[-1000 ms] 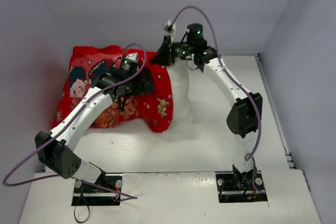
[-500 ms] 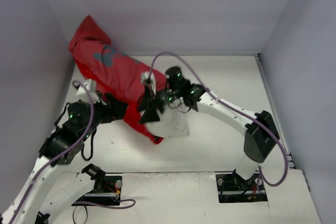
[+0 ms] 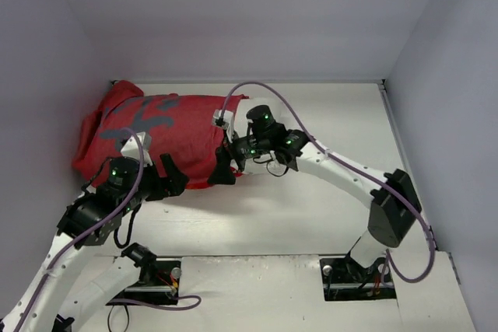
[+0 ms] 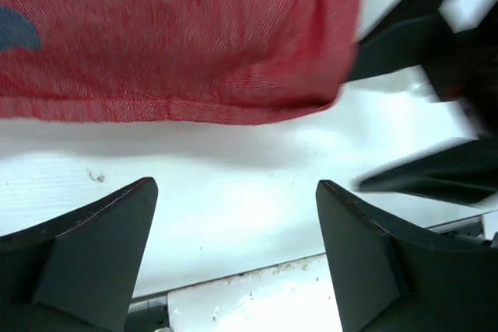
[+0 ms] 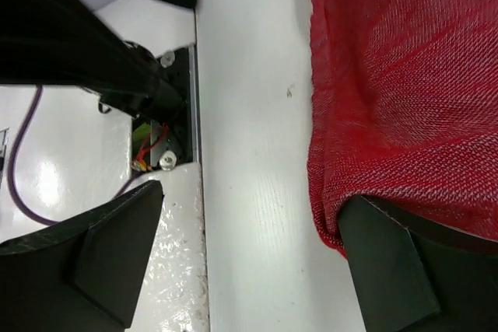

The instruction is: Put the pillow into the pillowcase

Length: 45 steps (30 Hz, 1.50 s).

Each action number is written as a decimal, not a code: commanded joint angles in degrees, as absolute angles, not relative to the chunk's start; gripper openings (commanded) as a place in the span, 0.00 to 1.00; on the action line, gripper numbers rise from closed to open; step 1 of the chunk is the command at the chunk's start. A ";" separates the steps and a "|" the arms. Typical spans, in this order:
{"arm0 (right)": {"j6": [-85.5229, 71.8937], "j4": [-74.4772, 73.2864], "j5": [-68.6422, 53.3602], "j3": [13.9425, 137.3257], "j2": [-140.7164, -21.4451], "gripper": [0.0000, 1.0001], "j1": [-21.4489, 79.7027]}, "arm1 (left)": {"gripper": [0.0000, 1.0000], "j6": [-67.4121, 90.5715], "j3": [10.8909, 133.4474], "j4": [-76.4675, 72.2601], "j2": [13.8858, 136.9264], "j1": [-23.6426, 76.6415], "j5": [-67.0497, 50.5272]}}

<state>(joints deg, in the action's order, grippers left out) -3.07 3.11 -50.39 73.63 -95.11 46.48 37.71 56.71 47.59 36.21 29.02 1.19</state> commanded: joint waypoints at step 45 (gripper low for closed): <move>-27.95 10.46 -22.50 53.87 -80.85 0.84 18.02 | 0.79 17.93 116.37 46.93 113.73 40.43 38.32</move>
